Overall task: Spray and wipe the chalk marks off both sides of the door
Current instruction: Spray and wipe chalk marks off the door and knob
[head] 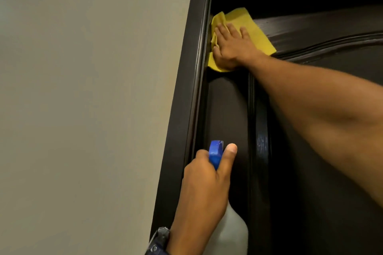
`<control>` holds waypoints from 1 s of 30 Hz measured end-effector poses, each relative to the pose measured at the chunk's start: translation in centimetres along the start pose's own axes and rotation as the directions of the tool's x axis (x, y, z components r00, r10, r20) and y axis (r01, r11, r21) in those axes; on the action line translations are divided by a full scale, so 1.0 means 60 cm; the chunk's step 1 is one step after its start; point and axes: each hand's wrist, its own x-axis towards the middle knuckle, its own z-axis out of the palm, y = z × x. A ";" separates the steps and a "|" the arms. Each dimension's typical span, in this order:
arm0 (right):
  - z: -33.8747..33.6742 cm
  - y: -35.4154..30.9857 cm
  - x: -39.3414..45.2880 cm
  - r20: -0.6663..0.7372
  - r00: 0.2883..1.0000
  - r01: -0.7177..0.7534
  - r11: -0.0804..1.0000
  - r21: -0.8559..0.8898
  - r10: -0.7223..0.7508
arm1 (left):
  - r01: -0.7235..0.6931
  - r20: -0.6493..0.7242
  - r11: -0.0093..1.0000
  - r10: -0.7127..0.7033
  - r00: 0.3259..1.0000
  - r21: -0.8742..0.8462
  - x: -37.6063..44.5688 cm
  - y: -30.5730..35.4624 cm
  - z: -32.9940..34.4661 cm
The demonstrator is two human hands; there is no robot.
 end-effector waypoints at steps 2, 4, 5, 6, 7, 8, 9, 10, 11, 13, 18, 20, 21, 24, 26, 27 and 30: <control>0.006 0.000 -0.009 -0.030 1.000 0.004 1.000 -0.020 -0.004 | -0.005 0.007 1.000 0.004 1.000 0.009 -0.004 0.000 -0.001; 0.014 -0.005 -0.029 -0.048 0.999 0.007 1.000 -0.005 -0.007 | -0.019 0.005 1.000 0.018 1.000 0.008 -0.006 0.001 0.000; 0.017 -0.008 -0.048 -0.042 0.999 0.015 1.000 0.007 -0.015 | -0.024 0.005 1.000 0.024 1.000 0.004 -0.007 0.001 0.001; 0.022 -0.012 -0.072 -0.032 0.999 0.034 0.999 0.015 -0.033 | -0.026 0.003 1.000 0.026 1.000 -0.003 -0.008 0.003 0.001; 0.028 -0.018 -0.103 -0.021 0.998 0.060 0.998 0.018 -0.059 | -0.025 -0.001 1.000 0.025 1.000 -0.008 -0.007 0.004 0.000; 0.038 -0.023 -0.138 -0.015 0.996 0.088 0.996 0.022 -0.087 | -0.022 -0.007 1.000 0.022 1.000 -0.008 -0.006 0.006 -0.002; 0.048 -0.028 -0.174 -0.012 0.994 0.112 0.993 0.023 -0.112 | -0.020 -0.014 1.000 0.020 1.000 -0.003 -0.005 0.009 -0.004; 0.055 -0.031 -0.207 -0.006 0.991 0.136 0.991 0.015 -0.136 | -0.022 -0.021 1.000 0.022 1.000 0.006 -0.003 0.013 -0.005; 0.059 -0.031 -0.233 0.017 0.987 0.160 0.987 0.009 -0.160 | -0.024 -0.026 0.999 0.024 0.999 0.021 -0.001 0.017 -0.006; 0.058 -0.020 -0.247 0.066 0.977 0.204 0.979 -0.011 -0.202 | -0.032 -0.036 0.998 0.034 0.999 0.055 0.005 0.027 -0.007; 0.015 0.021 -0.102 0.010 0.996 0.085 0.996 -0.023 -0.085 | -0.078 -0.029 0.995 0.080 0.996 0.060 0.045 0.054 -0.012; 0.005 0.027 -0.048 -0.009 1.000 0.004 1.000 -0.026 -0.004 | -0.078 -0.026 0.996 0.079 0.997 0.030 0.063 0.063 -0.017; 0.005 0.024 -0.035 -0.023 0.999 -0.025 0.999 -0.024 0.025 | -0.080 -0.026 0.997 0.080 0.996 0.022 0.072 0.067 -0.021; 0.011 0.010 -0.045 -0.063 0.997 -0.036 0.999 0.013 0.037 | -0.097 -0.020 0.995 0.097 0.995 0.033 0.095 0.091 -0.032; 0.018 0.001 -0.081 -0.047 0.998 -0.028 0.999 0.040 0.029 | -0.122 -0.027 0.992 0.123 0.992 0.041 0.112 0.113 -0.041; 0.023 -0.006 -0.108 -0.025 0.999 -0.022 0.999 0.045 0.024 | -0.133 -0.027 0.990 0.135 0.990 0.047 0.120 0.123 -0.045; 0.050 -0.033 -0.188 -0.001 1.000 0.006 0.996 0.085 -0.006 | -0.159 -0.027 0.987 0.160 0.987 0.011 0.144 0.144 -0.063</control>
